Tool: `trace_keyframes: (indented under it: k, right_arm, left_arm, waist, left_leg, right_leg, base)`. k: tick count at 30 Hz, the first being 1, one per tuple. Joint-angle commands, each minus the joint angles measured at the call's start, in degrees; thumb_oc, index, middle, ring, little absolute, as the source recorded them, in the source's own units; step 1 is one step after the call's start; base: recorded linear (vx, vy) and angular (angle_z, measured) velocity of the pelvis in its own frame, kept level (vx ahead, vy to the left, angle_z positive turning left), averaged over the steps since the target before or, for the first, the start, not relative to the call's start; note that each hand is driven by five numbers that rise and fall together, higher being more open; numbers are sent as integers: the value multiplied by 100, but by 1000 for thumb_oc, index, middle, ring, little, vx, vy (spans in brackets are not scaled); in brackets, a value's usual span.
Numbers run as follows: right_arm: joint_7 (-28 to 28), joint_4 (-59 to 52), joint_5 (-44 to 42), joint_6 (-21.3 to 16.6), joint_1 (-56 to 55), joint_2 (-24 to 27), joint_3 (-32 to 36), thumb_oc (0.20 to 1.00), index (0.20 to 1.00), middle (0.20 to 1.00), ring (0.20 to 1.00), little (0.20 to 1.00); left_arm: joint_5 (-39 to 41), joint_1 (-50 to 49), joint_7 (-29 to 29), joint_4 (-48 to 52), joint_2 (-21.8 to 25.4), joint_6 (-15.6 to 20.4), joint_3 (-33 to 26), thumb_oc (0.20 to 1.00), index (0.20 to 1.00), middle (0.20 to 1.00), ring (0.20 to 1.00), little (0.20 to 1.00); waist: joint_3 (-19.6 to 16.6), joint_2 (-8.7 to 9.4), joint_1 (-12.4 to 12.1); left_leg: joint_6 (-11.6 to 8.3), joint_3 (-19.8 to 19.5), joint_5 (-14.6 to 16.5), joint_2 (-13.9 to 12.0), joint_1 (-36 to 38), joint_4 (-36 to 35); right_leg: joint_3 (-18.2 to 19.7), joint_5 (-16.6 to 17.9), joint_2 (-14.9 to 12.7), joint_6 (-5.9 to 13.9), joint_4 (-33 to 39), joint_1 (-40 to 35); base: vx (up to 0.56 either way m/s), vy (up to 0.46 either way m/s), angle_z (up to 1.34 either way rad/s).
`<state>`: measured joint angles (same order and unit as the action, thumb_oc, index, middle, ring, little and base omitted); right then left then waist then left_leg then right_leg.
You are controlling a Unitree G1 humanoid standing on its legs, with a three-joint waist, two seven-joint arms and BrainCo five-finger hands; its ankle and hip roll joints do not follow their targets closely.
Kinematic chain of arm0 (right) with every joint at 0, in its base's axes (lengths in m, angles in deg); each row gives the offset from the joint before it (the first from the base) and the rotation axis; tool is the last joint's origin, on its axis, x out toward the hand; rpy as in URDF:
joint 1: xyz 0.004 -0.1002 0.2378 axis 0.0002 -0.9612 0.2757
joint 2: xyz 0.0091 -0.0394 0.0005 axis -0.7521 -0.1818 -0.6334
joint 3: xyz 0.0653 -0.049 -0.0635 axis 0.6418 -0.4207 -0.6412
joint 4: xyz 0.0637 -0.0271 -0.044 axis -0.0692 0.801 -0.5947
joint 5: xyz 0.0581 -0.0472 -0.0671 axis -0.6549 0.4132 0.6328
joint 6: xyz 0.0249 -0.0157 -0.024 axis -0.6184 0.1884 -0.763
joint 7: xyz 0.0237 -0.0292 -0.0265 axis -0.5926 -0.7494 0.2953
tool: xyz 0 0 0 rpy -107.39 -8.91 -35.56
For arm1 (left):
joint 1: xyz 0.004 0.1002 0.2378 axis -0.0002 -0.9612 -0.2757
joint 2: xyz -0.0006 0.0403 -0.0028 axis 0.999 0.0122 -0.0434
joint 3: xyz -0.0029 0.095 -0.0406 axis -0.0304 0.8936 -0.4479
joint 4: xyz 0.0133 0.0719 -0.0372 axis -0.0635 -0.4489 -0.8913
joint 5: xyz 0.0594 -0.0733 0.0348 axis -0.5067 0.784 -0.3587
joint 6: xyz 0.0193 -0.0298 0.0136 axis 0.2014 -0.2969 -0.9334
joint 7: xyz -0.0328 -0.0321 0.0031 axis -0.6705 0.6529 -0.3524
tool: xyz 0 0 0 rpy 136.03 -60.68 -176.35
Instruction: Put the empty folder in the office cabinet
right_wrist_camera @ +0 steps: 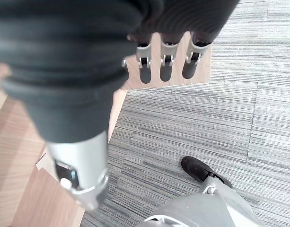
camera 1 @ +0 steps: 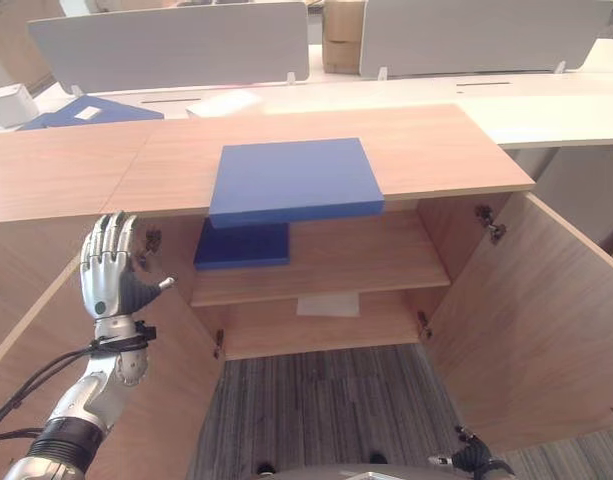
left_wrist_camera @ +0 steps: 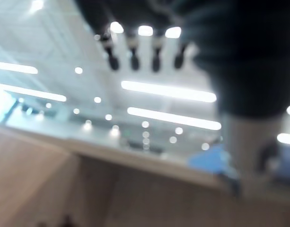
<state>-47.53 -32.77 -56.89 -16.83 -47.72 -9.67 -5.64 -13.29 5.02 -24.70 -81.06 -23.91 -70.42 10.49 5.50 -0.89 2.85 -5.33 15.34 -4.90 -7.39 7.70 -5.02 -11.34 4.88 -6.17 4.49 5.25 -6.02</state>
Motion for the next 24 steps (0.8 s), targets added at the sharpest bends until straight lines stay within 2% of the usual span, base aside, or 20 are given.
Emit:
trace_keyframes:
  k: [1,12,19,24]
  right_arm:
    - [6,35,182,-114,427,33,77,1000,1000,1000,1000,1000]
    - [-21,40,203,-101,398,58,6,1000,1000,1000,1000,1000]
    - [-51,74,220,-137,378,95,4,1000,1000,1000,1000,1000]
    - [-50,85,301,-240,263,127,68,1000,1000,1000,1000,1000]
  left_arm:
    - [-333,740,364,-197,187,114,19,1000,1000,1000,1000,1000]
    - [-661,1604,889,-732,31,-40,748,1000,1000,1000,1000,1000]
    - [-587,1842,899,-1088,-38,-68,819,1000,1000,1000,1000,1000]
    - [-584,2224,758,-1795,-110,-146,873,1000,1000,1000,1000,1000]
  waist:
    - [159,-120,27]
    - [93,-96,325]
    - [71,-98,430]
    - [57,-94,631]
  left_leg:
    - [110,-180,617,-31,92,2]
    - [132,34,683,-46,211,2]
    - [136,120,695,-52,250,2]
    - [177,265,779,-16,351,2]
  right_leg:
    - [168,-599,39,61,-25,-205]
    - [410,-569,100,95,-25,-180]
    - [490,-554,112,109,-25,-165]
    - [629,-537,125,163,-25,-161]
  base:
    - [23,7,-7]
    - [31,12,-11]
    - [23,18,-9]
    - [52,36,-13]
